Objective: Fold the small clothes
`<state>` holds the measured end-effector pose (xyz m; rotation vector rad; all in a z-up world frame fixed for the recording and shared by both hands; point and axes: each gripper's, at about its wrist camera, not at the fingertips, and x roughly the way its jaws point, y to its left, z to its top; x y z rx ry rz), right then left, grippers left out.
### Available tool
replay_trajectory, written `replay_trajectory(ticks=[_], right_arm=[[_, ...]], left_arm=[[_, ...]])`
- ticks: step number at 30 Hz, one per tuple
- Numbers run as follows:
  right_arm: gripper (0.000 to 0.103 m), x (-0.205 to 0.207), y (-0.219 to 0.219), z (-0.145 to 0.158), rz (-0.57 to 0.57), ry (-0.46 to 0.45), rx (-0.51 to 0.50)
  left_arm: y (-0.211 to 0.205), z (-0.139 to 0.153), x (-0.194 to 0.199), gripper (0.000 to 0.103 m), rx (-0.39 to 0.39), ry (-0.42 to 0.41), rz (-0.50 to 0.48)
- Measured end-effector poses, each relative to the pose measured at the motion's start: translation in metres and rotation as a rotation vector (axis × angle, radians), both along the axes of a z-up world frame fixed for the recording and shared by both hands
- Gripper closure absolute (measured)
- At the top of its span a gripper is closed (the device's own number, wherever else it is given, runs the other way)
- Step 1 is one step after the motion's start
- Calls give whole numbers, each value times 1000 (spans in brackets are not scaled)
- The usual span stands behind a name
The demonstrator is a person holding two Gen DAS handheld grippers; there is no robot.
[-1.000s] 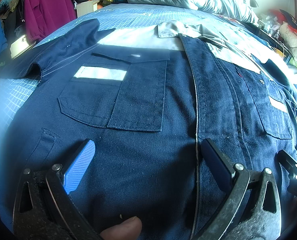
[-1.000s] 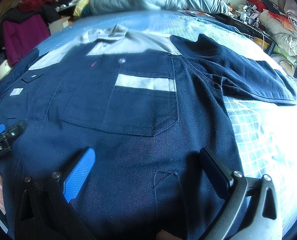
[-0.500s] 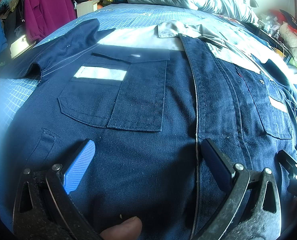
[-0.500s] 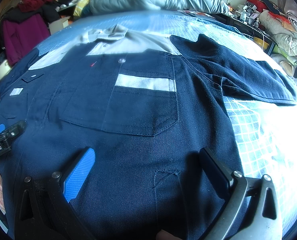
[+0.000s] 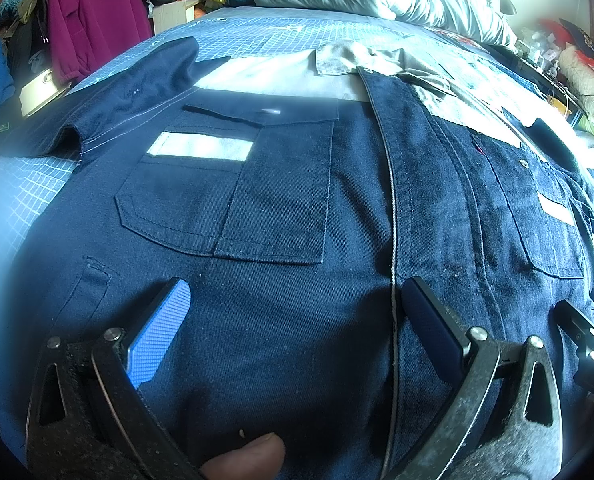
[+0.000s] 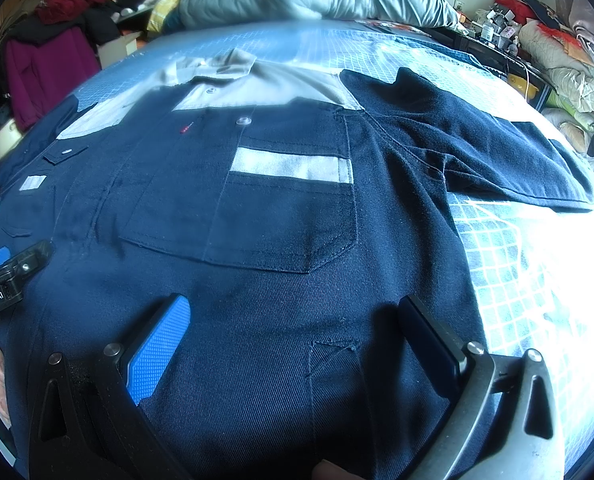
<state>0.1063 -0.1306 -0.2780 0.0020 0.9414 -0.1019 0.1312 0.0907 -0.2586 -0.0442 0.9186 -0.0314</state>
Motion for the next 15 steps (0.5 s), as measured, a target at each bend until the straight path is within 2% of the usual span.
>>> replay_trajectory(ticks=[15], right_arm=[[0,0,1,-1,1,1,-3]], left_arm=[[0,0,0,0,0,1,0]])
